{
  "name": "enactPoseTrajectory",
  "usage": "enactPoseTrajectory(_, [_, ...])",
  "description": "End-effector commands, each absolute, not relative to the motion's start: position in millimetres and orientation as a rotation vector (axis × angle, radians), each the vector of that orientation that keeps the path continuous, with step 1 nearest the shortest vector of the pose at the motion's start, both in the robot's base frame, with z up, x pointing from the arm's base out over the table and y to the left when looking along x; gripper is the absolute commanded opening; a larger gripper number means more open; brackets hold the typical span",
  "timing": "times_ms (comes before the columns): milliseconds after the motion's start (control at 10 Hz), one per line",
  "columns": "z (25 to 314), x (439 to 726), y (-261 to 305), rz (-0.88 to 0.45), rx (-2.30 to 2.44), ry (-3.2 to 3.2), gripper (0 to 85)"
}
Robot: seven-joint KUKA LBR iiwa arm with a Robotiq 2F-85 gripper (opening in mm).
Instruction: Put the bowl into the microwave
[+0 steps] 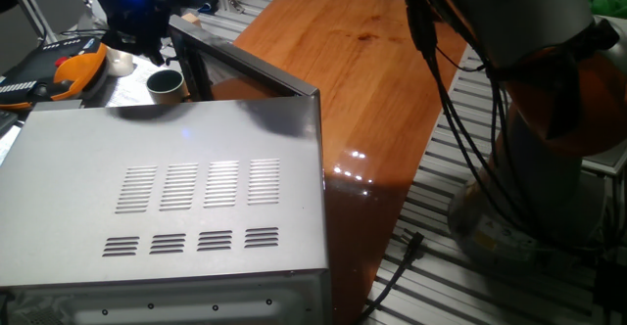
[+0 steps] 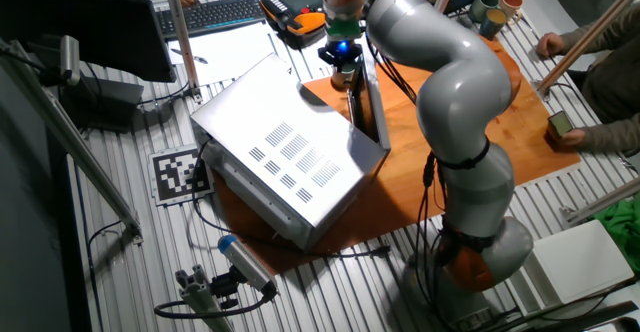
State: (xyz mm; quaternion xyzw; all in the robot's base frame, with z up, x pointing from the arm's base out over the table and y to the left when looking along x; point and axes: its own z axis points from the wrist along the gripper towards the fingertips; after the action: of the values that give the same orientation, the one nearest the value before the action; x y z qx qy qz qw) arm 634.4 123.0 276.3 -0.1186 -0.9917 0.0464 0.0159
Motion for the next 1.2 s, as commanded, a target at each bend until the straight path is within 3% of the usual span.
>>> enactPoseTrajectory(0, [276.4,634.4,122.8,0.128,-0.41,-3.074,0.0])
enactPoseTrajectory(400, [276.4,634.4,122.8,0.09,-0.526,-3.048,0.0])
enactPoseTrajectory(600, [276.4,634.4,122.8,0.21,-0.496,-3.069,0.0])
enactPoseTrajectory(1100, [272.9,631.9,84.8,0.218,-0.392,-3.078,0.0])
